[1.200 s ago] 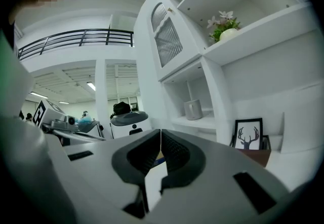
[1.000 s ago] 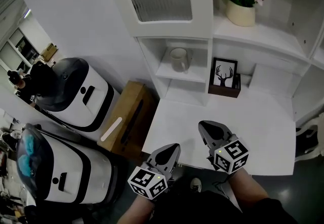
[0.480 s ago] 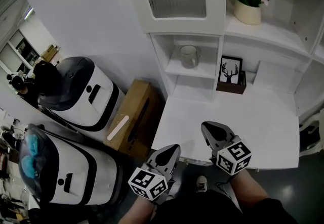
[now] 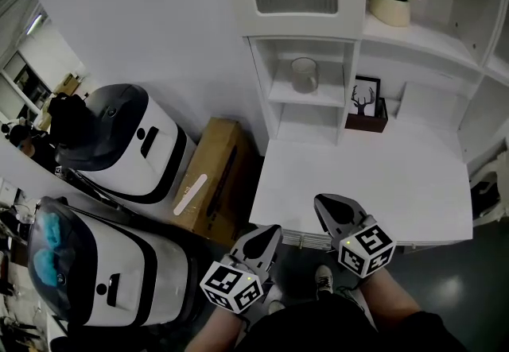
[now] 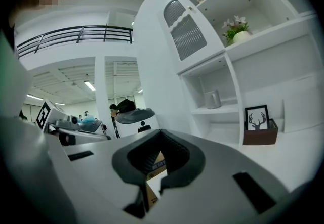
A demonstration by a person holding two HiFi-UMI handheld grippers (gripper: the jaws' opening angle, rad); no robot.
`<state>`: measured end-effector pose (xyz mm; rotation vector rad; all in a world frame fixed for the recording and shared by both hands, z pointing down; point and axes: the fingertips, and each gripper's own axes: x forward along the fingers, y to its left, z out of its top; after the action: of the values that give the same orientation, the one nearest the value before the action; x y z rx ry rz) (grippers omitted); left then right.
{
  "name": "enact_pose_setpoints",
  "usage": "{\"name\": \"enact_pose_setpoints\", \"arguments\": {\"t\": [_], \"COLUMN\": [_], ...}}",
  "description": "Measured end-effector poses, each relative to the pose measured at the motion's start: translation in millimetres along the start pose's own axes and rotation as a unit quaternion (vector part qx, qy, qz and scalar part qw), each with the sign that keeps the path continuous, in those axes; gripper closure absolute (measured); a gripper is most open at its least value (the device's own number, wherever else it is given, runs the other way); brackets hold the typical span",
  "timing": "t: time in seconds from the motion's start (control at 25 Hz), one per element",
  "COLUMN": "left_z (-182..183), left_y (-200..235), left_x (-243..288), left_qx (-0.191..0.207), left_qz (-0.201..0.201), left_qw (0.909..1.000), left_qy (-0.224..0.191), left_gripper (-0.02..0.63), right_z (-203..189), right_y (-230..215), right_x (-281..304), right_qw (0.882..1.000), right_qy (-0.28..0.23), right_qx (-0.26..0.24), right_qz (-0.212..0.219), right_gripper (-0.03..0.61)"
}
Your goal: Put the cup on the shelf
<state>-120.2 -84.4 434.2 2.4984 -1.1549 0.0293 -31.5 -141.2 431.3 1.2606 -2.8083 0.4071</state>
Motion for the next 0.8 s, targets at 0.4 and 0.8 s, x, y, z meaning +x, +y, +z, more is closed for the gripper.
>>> {"name": "enact_pose_setpoints", "arguments": {"t": [0.4,0.8], "left_z": [-12,-25], "left_y": [-1,-19], "left_x": [-50,-90], "left_qx": [-0.002,0.008], "left_qz": [-0.025,-0.055], "left_qw": [0.9997,0.9984], "left_qy": [0.0,0.002], "left_gripper": [0.609,0.609], "right_z": [-19,-34], "right_y": [59,101], "right_x": [-14,-44], "right_qw": [1.0,0.999], "right_qy": [0.004,-0.002], "right_qx": [-0.004,-0.006], "right_qz": [-0.015,-0.038], "right_gripper": [0.574,0.574]}}
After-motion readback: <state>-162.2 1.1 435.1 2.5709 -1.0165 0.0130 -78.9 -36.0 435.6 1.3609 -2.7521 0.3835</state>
